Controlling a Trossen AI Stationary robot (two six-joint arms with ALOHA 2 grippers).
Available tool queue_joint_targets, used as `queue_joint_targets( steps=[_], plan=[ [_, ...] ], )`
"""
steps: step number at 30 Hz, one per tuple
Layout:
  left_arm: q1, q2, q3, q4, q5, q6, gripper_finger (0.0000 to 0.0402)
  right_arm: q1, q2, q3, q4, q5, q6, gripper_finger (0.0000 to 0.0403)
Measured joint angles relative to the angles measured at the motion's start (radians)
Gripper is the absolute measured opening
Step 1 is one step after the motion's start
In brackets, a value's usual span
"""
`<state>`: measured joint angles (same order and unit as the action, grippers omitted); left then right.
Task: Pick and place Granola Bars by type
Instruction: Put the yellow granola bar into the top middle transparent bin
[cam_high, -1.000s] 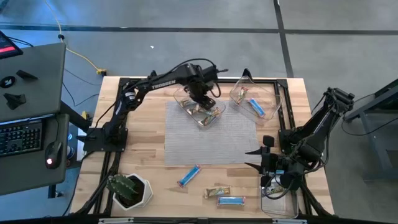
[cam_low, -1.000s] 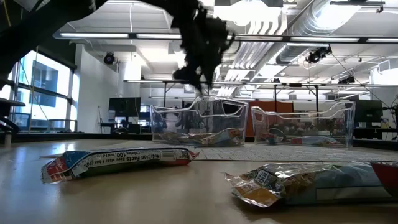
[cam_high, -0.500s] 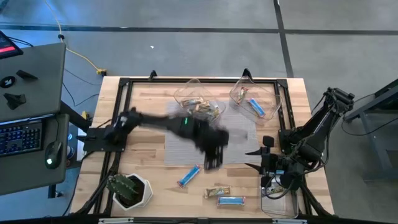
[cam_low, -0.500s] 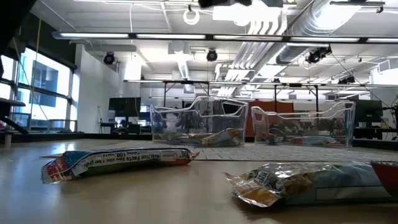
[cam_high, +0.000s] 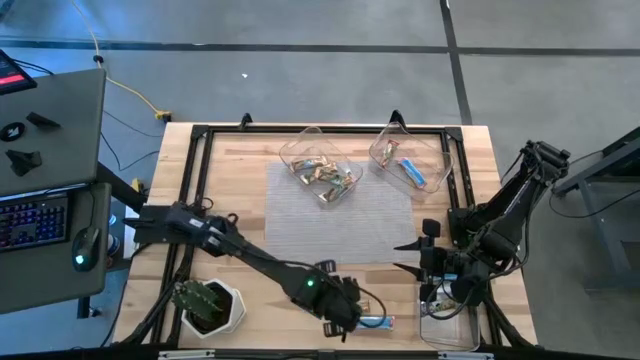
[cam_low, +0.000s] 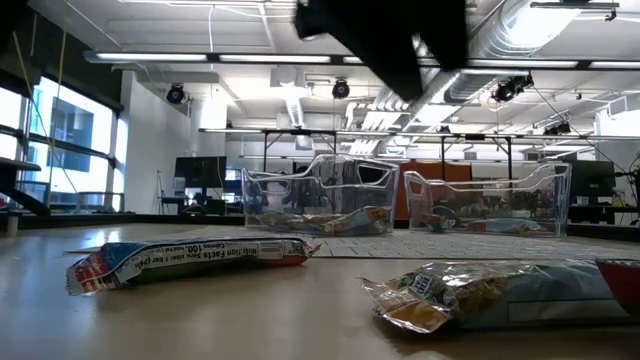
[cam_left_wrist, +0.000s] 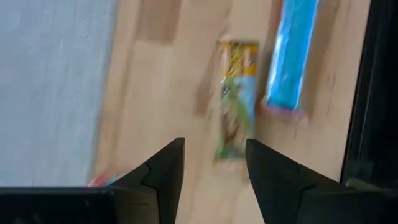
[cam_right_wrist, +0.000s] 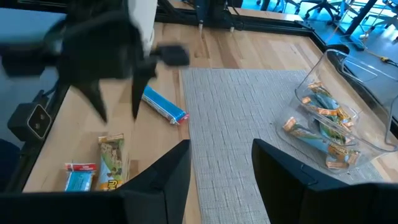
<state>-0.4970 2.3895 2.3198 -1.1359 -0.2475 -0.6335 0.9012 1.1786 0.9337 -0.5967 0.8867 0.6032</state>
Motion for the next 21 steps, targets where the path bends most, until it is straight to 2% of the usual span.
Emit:
queue_joint_targets(
  steps=[3, 5, 7, 10, 19, 21],
  plan=[
    [0.009, 0.032, -0.004, 0.017, 0.067, 0.019, 0.0165, 0.0, 0.0, 0.0, 0.007, 0.0, -0.004, 0.0154],
    [0.021, 0.054, 0.0, 0.09, 0.114, 0.038, 0.0165, 0.0, 0.0, 0.0, 0.008, 0.0, -0.006, 0.0154],
    [0.03, 0.058, -0.002, 0.076, 0.147, 0.073, 0.0166, 0.0, 0.0, 0.0, 0.009, 0.0, -0.017, 0.0154],
    [0.043, 0.057, 0.0, 0.14, 0.182, 0.127, 0.0172, -0.001, 0.0, 0.0, 0.011, -0.001, -0.026, 0.0154],
    [0.024, 0.094, -0.003, 0.114, 0.15, 0.147, 0.0229, -0.005, 0.0, 0.0, 0.011, -0.007, -0.054, 0.0154],
    [0.016, 0.122, -0.002, 0.159, 0.144, 0.147, 0.0241, -0.005, 0.0, 0.0, 0.011, -0.007, -0.054, 0.0154]
  ],
)
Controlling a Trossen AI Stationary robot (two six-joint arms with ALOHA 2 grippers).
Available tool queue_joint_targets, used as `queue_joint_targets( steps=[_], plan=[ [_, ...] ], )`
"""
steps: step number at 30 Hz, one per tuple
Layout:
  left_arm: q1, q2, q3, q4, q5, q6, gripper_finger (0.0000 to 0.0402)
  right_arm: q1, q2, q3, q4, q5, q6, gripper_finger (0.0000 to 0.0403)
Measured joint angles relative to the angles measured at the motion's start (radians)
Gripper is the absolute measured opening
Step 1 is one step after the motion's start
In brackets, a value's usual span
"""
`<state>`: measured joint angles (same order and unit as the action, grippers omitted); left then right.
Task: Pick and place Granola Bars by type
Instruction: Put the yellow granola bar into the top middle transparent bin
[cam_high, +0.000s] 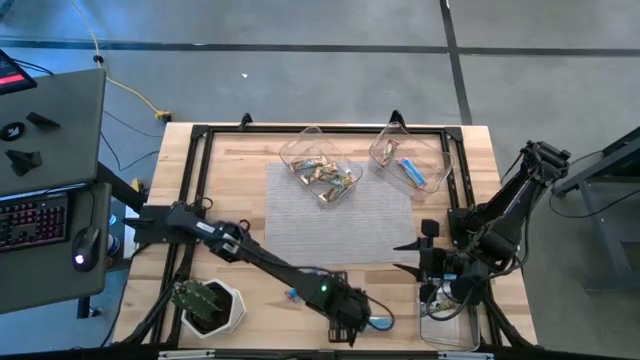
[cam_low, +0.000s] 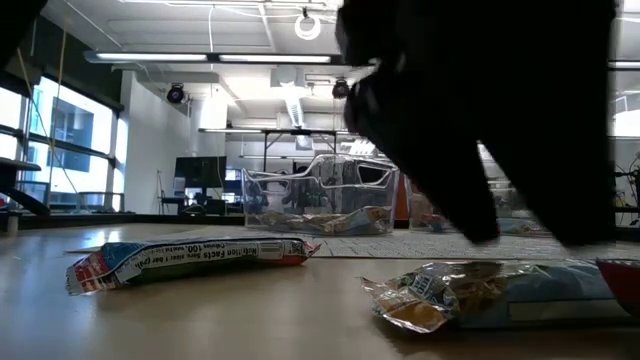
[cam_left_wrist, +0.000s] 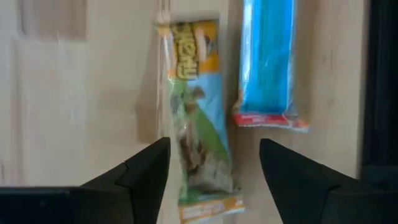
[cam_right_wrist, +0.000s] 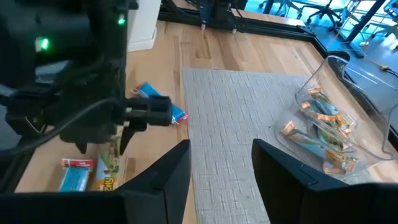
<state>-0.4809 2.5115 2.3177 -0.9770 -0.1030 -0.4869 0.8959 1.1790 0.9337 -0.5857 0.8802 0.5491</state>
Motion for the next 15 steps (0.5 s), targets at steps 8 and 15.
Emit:
queue_joint_targets(
  steps=[8, 15],
  plan=[
    [-0.01, 0.033, -0.001, -0.044, -0.083, -0.084, 0.025, 0.0, 0.0, 0.0, -0.003, -0.061, -0.003, 0.0154],
    [-0.011, 0.055, 0.006, -0.043, -0.049, -0.094, 0.0246, 0.001, 0.0, 0.0, 0.0, -0.147, -0.009, 0.0154]
  ],
)
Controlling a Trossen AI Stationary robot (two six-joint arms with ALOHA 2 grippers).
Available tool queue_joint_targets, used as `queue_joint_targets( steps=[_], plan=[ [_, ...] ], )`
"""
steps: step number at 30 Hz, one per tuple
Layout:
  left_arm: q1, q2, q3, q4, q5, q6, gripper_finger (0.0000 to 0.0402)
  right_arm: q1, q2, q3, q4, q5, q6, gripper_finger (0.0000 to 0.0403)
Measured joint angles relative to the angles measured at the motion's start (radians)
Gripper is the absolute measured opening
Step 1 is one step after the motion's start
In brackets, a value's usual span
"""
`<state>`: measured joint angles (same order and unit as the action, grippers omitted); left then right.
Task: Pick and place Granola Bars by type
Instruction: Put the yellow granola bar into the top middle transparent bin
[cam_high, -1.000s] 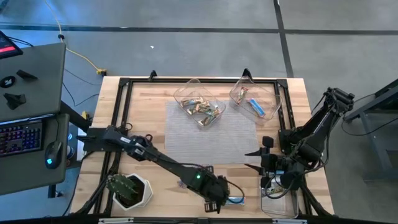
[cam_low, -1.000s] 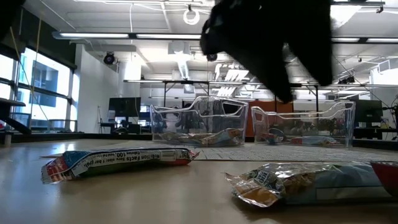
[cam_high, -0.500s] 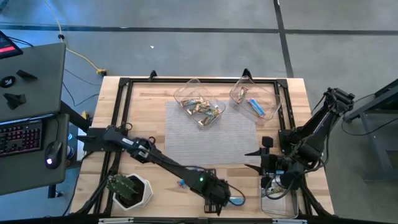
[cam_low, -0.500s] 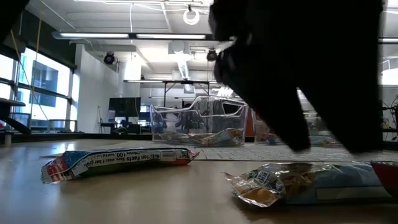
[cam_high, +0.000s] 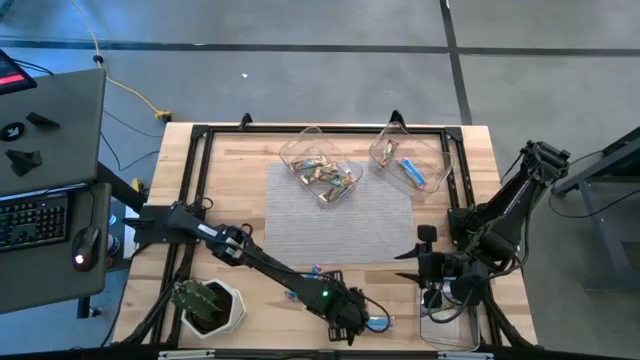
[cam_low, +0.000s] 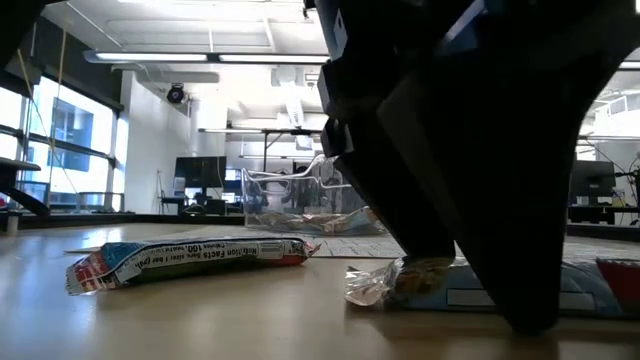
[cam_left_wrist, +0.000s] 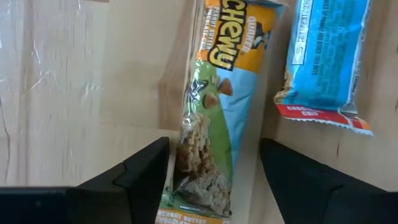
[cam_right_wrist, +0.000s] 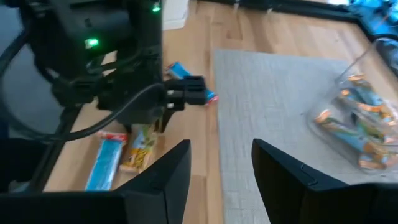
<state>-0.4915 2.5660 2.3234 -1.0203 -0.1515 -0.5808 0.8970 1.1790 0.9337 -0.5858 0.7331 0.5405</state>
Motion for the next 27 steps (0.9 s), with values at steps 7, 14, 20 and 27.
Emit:
queue_joint_targets(
  steps=[7, 14, 20, 27],
  plan=[
    [0.015, 0.002, 0.004, 0.004, 0.005, -0.021, 0.0182, 0.0, 0.0, 0.0, 0.0, -0.092, -0.007, 0.0154],
    [0.029, -0.004, 0.004, 0.017, 0.03, -0.106, 0.0116, 0.0, 0.0, 0.0, 0.0, -0.11, -0.02, 0.0154],
    [0.039, -0.024, 0.024, 0.037, -0.041, -0.105, 0.0107, 0.0, 0.0, 0.0, -0.002, -0.14, -0.036, 0.0154],
    [0.078, -0.117, 0.028, -0.045, -0.216, -0.105, 0.0106, 0.0, -0.001, 0.0, -0.009, -0.14, -0.024, 0.0154]
  ],
)
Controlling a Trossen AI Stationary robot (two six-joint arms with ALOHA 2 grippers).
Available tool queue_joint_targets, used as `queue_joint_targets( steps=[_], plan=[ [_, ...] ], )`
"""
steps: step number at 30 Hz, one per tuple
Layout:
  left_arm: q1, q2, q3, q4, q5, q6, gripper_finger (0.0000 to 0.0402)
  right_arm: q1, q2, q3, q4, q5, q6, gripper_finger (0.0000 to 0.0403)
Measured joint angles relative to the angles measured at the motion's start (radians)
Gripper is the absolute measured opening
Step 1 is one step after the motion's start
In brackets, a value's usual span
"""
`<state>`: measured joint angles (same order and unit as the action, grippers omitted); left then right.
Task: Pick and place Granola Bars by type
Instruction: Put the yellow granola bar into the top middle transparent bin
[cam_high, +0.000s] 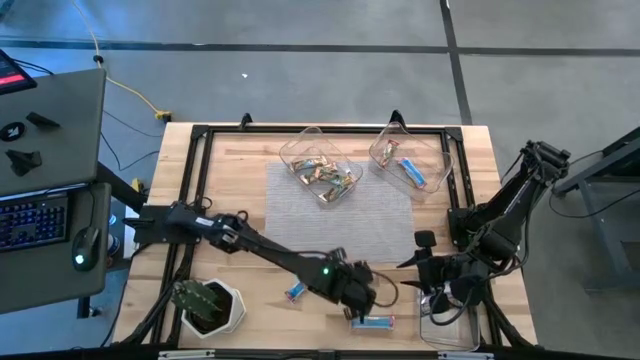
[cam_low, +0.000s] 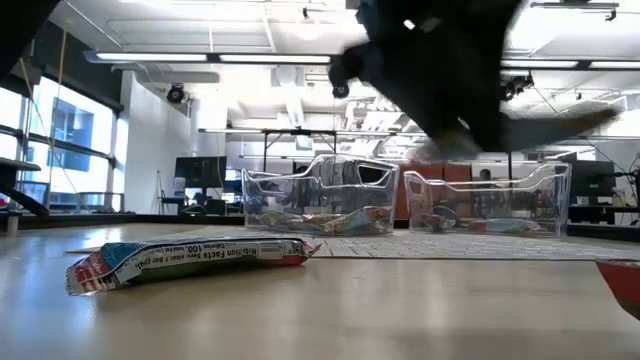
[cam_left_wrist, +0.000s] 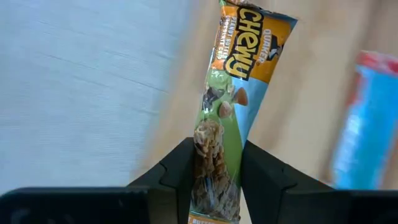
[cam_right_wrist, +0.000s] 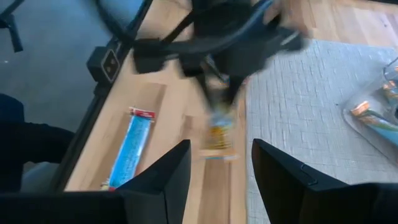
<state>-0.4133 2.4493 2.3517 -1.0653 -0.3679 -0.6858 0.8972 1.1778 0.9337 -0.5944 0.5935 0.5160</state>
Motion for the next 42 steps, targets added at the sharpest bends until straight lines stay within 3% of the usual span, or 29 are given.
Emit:
queue_joint_targets(
  steps=[7, 13, 15, 19, 24, 31, 42],
  plan=[
    [0.111, -0.127, 0.004, -0.231, -0.309, -0.022, 0.0106, 0.001, -0.002, 0.0, 0.019, 0.003, 0.007, 0.0154],
    [0.312, -0.159, 0.004, -0.336, -0.332, 0.008, 0.0106, -0.001, -0.003, 0.0, 0.041, 0.014, 0.003, 0.0154],
    [0.394, -0.156, 0.001, -0.366, -0.301, 0.008, 0.0106, -0.001, -0.003, 0.0, 0.04, 0.029, 0.002, 0.0154],
    [0.555, -0.115, 0.002, -0.35, -0.132, 0.0, 0.0106, -0.001, -0.003, 0.0, 0.039, 0.044, 0.003, 0.0154],
    [0.677, -0.061, 0.003, -0.321, 0.056, 0.003, 0.0106, -0.001, -0.003, 0.0, 0.039, 0.047, 0.001, 0.0154],
    [0.703, -0.029, 0.003, -0.289, 0.116, 0.091, 0.0106, -0.001, -0.003, 0.0, 0.028, 0.056, 0.0, 0.0154],
    [0.653, -0.028, 0.003, -0.337, 0.017, 0.161, 0.0111, 0.0, -0.003, 0.0, 0.027, 0.047, 0.01, 0.0154]
  ],
)
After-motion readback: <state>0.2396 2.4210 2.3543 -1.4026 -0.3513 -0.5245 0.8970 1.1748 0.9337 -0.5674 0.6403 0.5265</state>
